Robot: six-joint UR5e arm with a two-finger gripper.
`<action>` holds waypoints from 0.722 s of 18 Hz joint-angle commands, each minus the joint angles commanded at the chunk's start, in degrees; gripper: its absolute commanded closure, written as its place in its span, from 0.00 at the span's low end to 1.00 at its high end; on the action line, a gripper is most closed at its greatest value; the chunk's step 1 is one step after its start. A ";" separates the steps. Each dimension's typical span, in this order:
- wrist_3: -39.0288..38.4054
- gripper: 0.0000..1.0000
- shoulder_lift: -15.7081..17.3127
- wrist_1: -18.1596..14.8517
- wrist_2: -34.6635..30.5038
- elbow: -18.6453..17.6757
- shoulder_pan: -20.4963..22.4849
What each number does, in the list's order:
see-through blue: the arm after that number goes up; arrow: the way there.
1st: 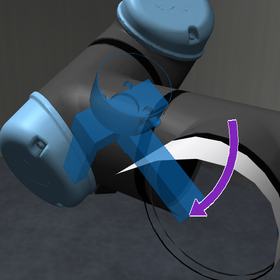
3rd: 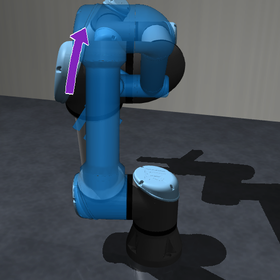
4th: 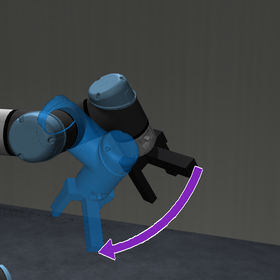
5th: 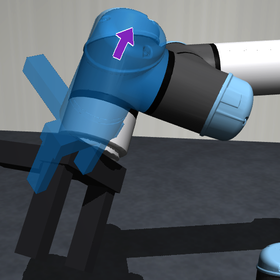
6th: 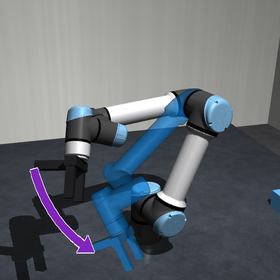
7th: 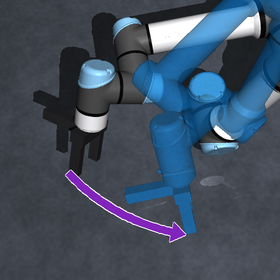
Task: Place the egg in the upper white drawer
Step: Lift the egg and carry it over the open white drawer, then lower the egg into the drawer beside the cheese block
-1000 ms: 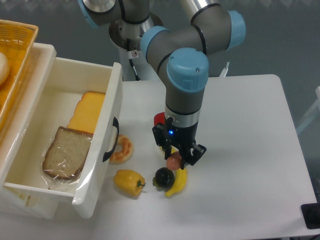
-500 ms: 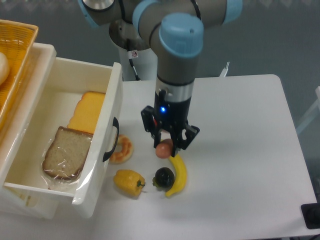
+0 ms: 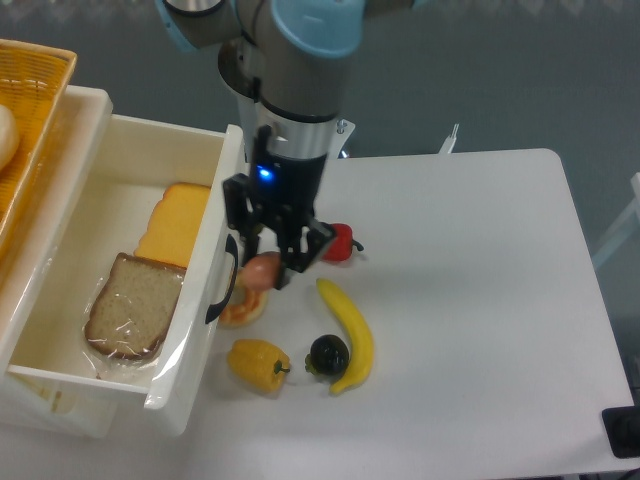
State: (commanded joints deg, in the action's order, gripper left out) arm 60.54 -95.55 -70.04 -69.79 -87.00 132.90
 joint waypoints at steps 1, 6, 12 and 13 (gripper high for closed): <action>1.84 0.77 1.14 -0.27 0.00 -1.05 -0.36; 7.30 0.77 4.58 -4.74 -0.44 -3.44 -3.08; 10.12 0.77 5.29 -6.86 -2.81 -5.20 -5.63; 10.29 0.77 5.20 -7.21 -3.33 -5.20 -6.42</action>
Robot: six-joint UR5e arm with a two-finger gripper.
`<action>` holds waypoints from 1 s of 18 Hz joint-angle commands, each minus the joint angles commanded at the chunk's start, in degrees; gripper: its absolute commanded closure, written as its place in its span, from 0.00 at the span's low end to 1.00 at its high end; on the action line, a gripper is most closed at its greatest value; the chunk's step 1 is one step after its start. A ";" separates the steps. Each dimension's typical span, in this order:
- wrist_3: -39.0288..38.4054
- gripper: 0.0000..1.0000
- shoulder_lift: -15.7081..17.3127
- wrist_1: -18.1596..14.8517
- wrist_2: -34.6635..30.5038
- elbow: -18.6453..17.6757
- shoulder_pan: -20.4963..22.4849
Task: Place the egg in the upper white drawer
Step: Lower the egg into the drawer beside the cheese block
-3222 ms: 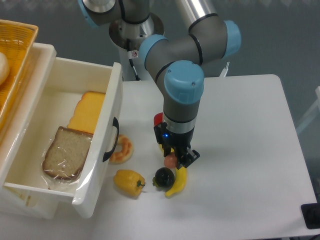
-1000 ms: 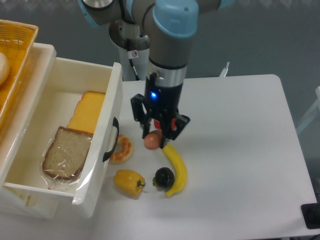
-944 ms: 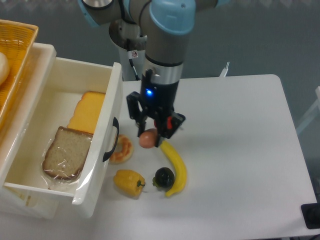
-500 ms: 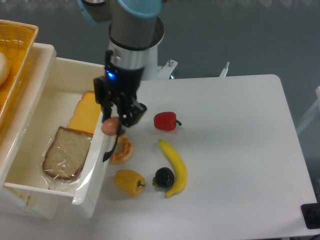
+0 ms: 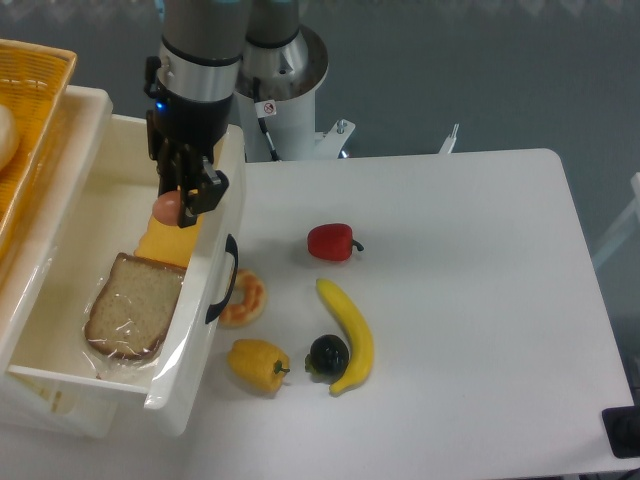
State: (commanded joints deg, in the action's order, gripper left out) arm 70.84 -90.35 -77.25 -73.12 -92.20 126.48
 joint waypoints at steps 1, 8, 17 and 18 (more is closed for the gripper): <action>0.52 0.77 -0.35 -0.26 -0.61 0.00 -0.62; 2.73 0.77 -3.86 0.08 -2.47 -0.97 -4.49; 2.73 0.76 -5.27 0.35 -2.82 -0.79 -5.46; 2.73 0.76 -5.36 0.35 -2.82 -0.79 -5.54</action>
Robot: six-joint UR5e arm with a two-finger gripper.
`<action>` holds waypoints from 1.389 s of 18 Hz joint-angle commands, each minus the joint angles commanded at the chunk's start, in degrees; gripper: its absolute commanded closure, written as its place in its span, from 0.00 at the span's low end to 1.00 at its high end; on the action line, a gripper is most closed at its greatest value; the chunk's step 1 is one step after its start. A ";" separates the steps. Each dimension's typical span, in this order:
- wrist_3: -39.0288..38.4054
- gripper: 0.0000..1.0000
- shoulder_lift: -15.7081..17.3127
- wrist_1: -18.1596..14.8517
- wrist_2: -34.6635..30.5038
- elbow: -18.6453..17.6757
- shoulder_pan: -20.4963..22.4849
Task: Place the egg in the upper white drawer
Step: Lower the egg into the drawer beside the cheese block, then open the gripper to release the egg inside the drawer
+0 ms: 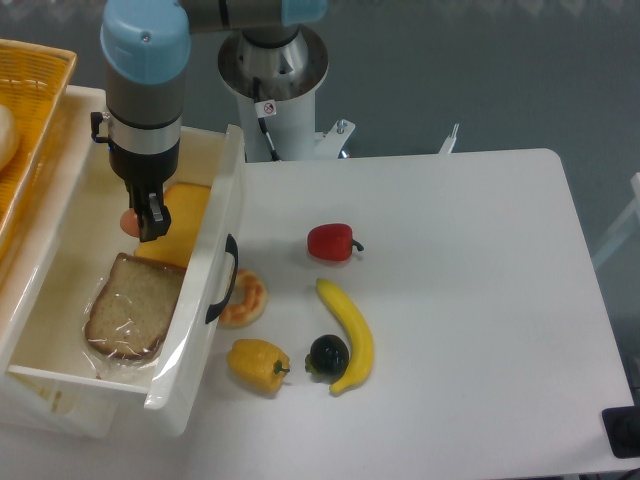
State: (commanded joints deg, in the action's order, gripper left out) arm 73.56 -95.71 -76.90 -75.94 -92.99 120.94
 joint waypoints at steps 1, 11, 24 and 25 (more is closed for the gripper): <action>0.00 0.76 -0.26 -0.09 0.00 0.00 0.00; 0.00 0.74 -1.23 0.09 0.00 0.00 -1.14; -0.18 0.64 -1.58 -0.17 -0.09 -0.26 -2.11; -0.09 0.64 -1.67 -0.18 -0.09 -0.52 -2.11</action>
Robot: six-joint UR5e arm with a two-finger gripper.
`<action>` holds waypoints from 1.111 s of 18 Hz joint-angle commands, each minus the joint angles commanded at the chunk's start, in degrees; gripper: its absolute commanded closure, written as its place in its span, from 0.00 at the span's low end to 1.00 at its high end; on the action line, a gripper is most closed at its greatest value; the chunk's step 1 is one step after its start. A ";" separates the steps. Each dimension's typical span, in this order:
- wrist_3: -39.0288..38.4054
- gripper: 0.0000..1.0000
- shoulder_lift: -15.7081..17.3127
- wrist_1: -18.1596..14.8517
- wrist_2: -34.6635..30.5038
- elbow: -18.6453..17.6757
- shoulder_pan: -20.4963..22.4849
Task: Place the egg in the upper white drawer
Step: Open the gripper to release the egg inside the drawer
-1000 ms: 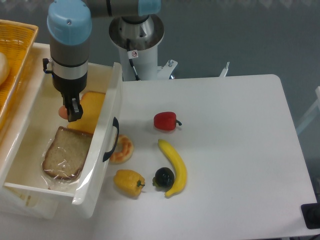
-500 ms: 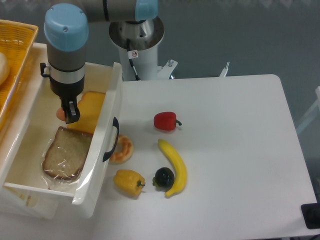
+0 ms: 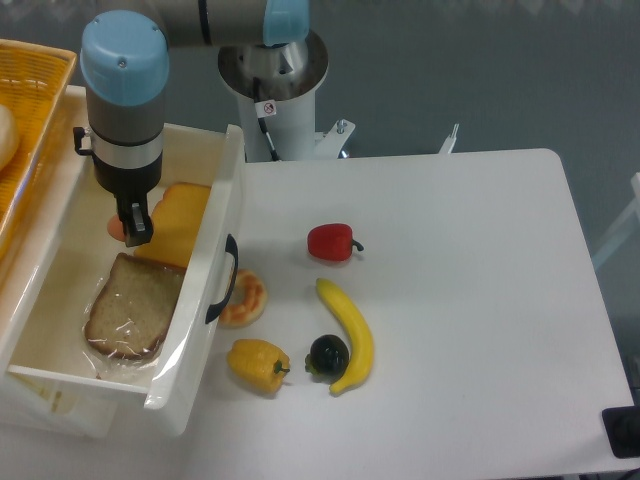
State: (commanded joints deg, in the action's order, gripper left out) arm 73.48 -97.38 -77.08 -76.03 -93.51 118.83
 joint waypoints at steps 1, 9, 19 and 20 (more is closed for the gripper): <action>0.00 0.62 -0.09 0.00 0.00 -0.26 0.00; 0.09 0.62 -0.62 0.17 0.00 -0.35 -0.35; 0.09 0.58 -1.06 0.18 0.00 -0.35 -0.44; 0.09 0.57 -1.06 0.18 0.00 -0.35 -0.44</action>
State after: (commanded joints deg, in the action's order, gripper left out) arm 73.56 -98.44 -76.90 -76.03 -93.87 118.39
